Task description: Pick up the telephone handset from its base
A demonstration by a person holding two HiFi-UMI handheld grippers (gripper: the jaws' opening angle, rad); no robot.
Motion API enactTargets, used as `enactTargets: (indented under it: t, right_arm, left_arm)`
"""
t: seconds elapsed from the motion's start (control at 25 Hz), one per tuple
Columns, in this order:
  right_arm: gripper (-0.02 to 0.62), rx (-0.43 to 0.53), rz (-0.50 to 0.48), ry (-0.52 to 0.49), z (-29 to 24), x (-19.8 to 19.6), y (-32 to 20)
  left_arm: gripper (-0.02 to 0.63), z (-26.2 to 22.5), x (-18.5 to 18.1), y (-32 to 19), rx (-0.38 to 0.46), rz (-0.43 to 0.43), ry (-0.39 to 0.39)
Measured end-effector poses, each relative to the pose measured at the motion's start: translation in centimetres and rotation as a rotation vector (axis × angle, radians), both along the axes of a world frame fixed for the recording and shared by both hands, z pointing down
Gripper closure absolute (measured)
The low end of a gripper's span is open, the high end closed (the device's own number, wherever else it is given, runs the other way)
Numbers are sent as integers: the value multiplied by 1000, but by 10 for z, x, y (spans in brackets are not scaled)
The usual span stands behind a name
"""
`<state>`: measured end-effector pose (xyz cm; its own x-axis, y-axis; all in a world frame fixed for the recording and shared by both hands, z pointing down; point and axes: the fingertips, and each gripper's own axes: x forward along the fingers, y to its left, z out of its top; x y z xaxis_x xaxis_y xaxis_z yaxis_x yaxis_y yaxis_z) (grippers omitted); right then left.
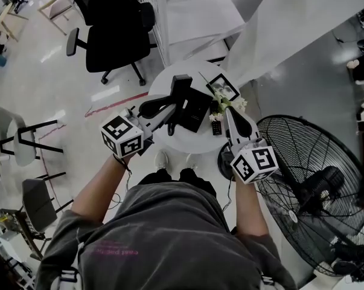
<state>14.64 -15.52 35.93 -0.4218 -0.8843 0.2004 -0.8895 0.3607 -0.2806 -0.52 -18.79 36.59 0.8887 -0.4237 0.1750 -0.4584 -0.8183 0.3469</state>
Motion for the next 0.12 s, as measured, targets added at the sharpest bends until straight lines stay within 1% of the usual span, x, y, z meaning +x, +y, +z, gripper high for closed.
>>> enactTargets:
  t: [0.12]
  right_arm:
    - [577,-2,-7,1,1,2,1]
  left_arm:
    - [528,1,2,2,-2,-3,-1]
